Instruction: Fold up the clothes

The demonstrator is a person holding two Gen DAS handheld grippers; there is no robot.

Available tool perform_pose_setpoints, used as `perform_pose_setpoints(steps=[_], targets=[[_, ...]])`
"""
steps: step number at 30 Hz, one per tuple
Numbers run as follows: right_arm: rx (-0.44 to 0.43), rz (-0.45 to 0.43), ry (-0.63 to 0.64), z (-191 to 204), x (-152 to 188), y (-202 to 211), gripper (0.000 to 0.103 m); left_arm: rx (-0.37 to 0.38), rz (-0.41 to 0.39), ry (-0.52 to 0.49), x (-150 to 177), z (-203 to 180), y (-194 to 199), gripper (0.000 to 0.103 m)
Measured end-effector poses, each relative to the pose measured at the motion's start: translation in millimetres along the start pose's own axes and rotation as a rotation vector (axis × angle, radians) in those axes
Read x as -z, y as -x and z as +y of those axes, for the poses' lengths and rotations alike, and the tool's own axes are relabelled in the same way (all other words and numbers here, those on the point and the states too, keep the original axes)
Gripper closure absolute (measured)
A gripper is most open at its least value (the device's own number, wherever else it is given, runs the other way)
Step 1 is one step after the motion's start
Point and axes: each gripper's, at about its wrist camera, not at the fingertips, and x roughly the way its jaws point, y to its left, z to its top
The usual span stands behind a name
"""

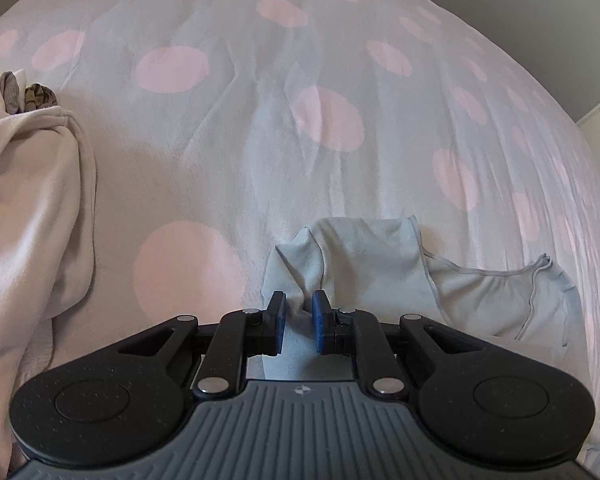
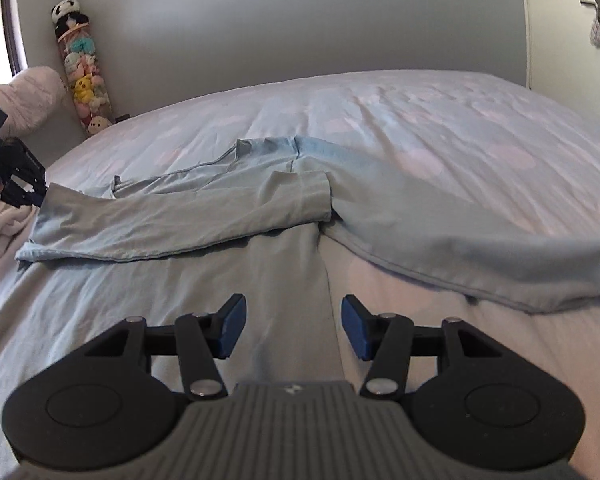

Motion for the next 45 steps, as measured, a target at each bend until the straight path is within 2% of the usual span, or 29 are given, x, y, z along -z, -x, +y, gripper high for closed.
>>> perform_pose_setpoints(steps=[2, 4, 8, 14, 17, 21, 24, 25, 29, 35, 40, 42, 45], targets=[[0.024, 0.005, 0.064, 8.4, -0.3, -9.9, 0.047, 0.001, 0.001, 0.001, -2.3, 0.6, -1.5, 0.093], [0.037, 0.012, 0.103, 13.4, 0.5, -17.5, 0.047, 0.000, 0.000, -0.004, -4.8, 0.5, -2.4, 0.102], [0.046, 0.012, 0.127, 13.7, 3.9, -23.2, 0.047, -0.038, -0.018, -0.071, -15.7, -9.6, 5.2, 0.103], [0.045, 0.014, 0.104, 11.6, 5.9, -24.9, 0.047, -0.220, -0.033, -0.220, -40.9, -27.5, 15.2, 0.103], [0.038, 0.016, 0.105, 12.2, 7.5, -25.3, 0.046, -0.256, -0.025, -0.236, -45.8, -31.8, 6.1, 0.103], [0.027, 0.014, 0.092, 9.5, 8.5, -27.3, 0.046, -0.357, -0.002, -0.276, -42.7, -37.0, -14.4, 0.103], [0.023, 0.012, 0.087, 8.6, 9.2, -28.5, 0.046, -0.431, -0.041, -0.278, -43.2, -30.7, -13.3, 0.103], [0.021, 0.011, 0.085, 8.3, 9.3, -28.4, 0.045, -0.419, -0.047, -0.262, -43.6, -26.4, -9.7, 0.103], [0.014, 0.009, 0.069, 6.7, 9.0, -28.2, 0.045, -0.294, -0.082, -0.231, -26.7, -17.8, 13.7, 0.103], [0.010, 0.015, 0.055, 6.1, 8.1, -25.8, 0.045, -0.141, -0.113, -0.263, 41.6, -15.1, 45.2, 0.094], [0.007, 0.019, 0.047, 5.8, 7.6, -23.6, 0.045, -0.098, -0.102, -0.336, 97.9, -14.8, 47.4, 0.081], [0.006, 0.020, 0.046, 5.2, 7.7, -23.3, 0.045, -0.092, -0.084, -0.343, 115.0, -15.9, 41.1, 0.080], [0.003, 0.020, 0.042, 4.3, 8.0, -22.9, 0.045, -0.045, -0.106, -0.249, 125.4, -7.4, 34.2, 0.081]])
